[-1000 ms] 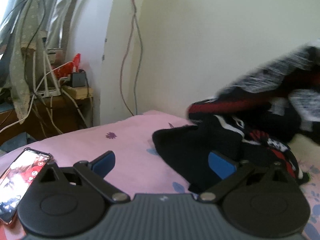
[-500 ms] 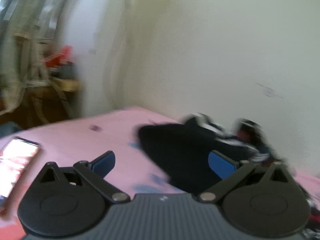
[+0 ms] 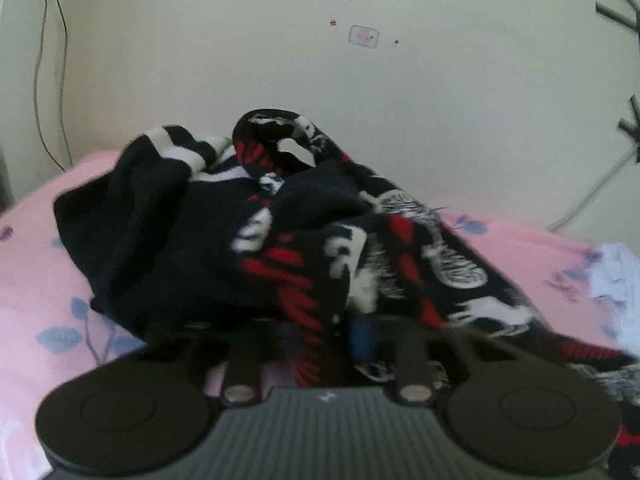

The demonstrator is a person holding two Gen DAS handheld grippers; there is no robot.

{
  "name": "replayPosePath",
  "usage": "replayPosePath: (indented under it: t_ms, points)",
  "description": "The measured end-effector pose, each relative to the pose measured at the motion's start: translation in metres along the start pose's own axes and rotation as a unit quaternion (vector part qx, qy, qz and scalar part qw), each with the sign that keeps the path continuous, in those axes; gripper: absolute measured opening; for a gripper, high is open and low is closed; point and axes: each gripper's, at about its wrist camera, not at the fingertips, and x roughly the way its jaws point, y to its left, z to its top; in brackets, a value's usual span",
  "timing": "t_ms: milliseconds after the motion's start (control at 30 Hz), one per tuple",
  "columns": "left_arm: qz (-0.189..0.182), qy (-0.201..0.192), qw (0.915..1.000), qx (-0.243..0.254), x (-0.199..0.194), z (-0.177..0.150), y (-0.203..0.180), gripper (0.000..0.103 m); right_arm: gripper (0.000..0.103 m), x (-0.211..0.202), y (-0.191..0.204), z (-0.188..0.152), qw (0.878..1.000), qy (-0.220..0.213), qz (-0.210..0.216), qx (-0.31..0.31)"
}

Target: Fold small clothes

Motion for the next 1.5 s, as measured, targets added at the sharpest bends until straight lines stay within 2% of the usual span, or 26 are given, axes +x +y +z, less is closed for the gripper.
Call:
replayPosePath:
  t_ms: [100, 200, 300, 367, 400, 433, 467, 500, 533, 567, 600, 667, 733, 833, 933, 1000, 1067, 1100, 1133, 1200, 1267, 1300, 1367, 1400, 1433, 1500]
  points:
    - [-0.075, -0.040, 0.9964, -0.007, -0.059, 0.008, 0.012, 0.010, 0.065, 0.017, 0.009, 0.006, 1.000, 0.002, 0.007, -0.014]
    - [-0.146, -0.086, 0.9855, 0.006, -0.143, 0.006, 0.026, 0.009, 0.024, 0.028, 0.022, 0.022, 0.999, -0.018, -0.003, -0.050]
    - [-0.199, -0.109, 0.9736, 0.021, -0.228, -0.006, 0.049, 0.009, 0.021, 0.012, 0.032, 0.039, 0.995, -0.053, 0.016, -0.079]
    - [-0.220, -0.110, 0.9683, 0.044, -0.270, -0.018, 0.066, 0.018, 0.021, -0.012, 0.034, 0.047, 0.992, -0.067, 0.060, -0.090]
    - [-0.223, -0.111, 0.9670, 0.051, -0.287, -0.025, 0.075, 0.022, 0.026, -0.023, 0.034, 0.050, 0.989, -0.062, 0.088, -0.098]
    - [-0.222, -0.113, 0.9672, 0.050, -0.300, -0.032, 0.085, 0.039, 0.036, -0.034, 0.033, 0.050, 0.986, -0.047, 0.119, -0.107]
    - [-0.215, -0.118, 0.9684, 0.046, -0.308, -0.038, 0.094, 0.066, 0.042, -0.042, 0.031, 0.050, 0.983, -0.027, 0.141, -0.116]
    - [-0.191, -0.137, 0.9710, 0.041, -0.316, -0.042, 0.104, 0.081, 0.064, -0.048, 0.028, 0.048, 0.979, -0.002, 0.158, -0.127]
    - [-0.151, -0.163, 0.9745, 0.030, -0.321, -0.043, 0.114, 0.101, 0.070, -0.054, 0.026, 0.044, 0.976, 0.016, 0.168, -0.139]
    - [-0.122, -0.179, 0.9760, 0.017, -0.322, -0.044, 0.118, 0.101, 0.070, -0.058, 0.026, 0.038, 0.973, 0.033, 0.163, -0.160]
    - [-0.109, -0.183, 0.9771, -0.003, -0.318, -0.040, 0.128, 0.101, 0.070, -0.061, 0.027, 0.032, 0.972, 0.045, 0.146, -0.181]
    - [-0.109, -0.173, 0.9777, -0.048, -0.299, -0.028, 0.144, 0.101, 0.070, -0.064, 0.028, 0.021, 0.970, 0.070, 0.112, -0.203]
    - [-0.100, -0.144, 0.9823, -0.067, -0.266, -0.016, 0.149, 0.100, 0.071, -0.065, 0.024, 0.012, 0.969, 0.088, 0.076, -0.216]
    - [-0.095, -0.075, 0.9911, -0.057, -0.206, -0.005, 0.134, 0.099, 0.071, -0.074, 0.008, 0.001, 0.971, 0.104, 0.022, -0.214]
    - [-0.116, -0.001, 0.9927, -0.034, -0.148, -0.005, 0.103, 0.100, 0.072, -0.095, -0.011, -0.002, 0.976, 0.092, -0.033, -0.193]
    - [-0.146, 0.043, 0.9883, -0.015, -0.117, -0.012, 0.085, 0.101, 0.074, -0.112, -0.019, 0.007, 0.982, 0.059, -0.062, -0.171]
    - [-0.174, 0.072, 0.9819, 0.018, -0.099, -0.018, 0.057, 0.102, 0.082, -0.119, -0.022, 0.018, 0.986, 0.022, -0.073, -0.149]
    - [-0.179, 0.083, 0.9796, 0.042, -0.089, -0.022, 0.042, 0.102, 0.090, -0.118, -0.022, 0.025, 0.987, 0.004, -0.075, -0.141]
    - [-0.173, 0.092, 0.9785, 0.064, -0.080, -0.027, 0.028, 0.099, 0.091, -0.112, -0.019, 0.031, 0.988, -0.013, -0.076, -0.135]
    - [-0.151, 0.113, 0.9775, 0.094, -0.066, -0.036, 0.010, 0.064, 0.091, -0.088, -0.016, 0.041, 0.990, -0.012, -0.066, -0.126]
    - [-0.138, 0.125, 0.9775, 0.098, -0.057, -0.040, 0.010, 0.025, 0.091, -0.057, -0.015, 0.046, 0.991, 0.010, -0.057, -0.117]
    - [-0.142, 0.127, 0.9782, 0.082, -0.057, -0.038, 0.019, 0.017, 0.091, -0.038, -0.016, 0.046, 0.992, 0.027, -0.053, -0.109]
    - [-0.121, 0.113, 0.9849, 0.050, -0.070, -0.030, 0.043, 0.014, 0.089, -0.003, -0.018, 0.041, 0.991, 0.072, -0.054, -0.094]
    - [-0.110, 0.093, 0.9890, 0.034, -0.086, -0.025, 0.061, 0.014, 0.072, 0.011, -0.015, 0.037, 0.989, 0.092, -0.055, -0.098]
    - [-0.099, 0.074, 0.9921, 0.023, -0.102, -0.020, 0.072, 0.014, 0.042, 0.023, -0.011, 0.029, 0.986, 0.111, -0.053, -0.113]
    - [-0.072, 0.038, 0.9967, -0.003, -0.138, -0.016, 0.108, 0.014, 0.016, 0.028, 0.002, 0.019, 0.981, 0.116, -0.061, -0.145]
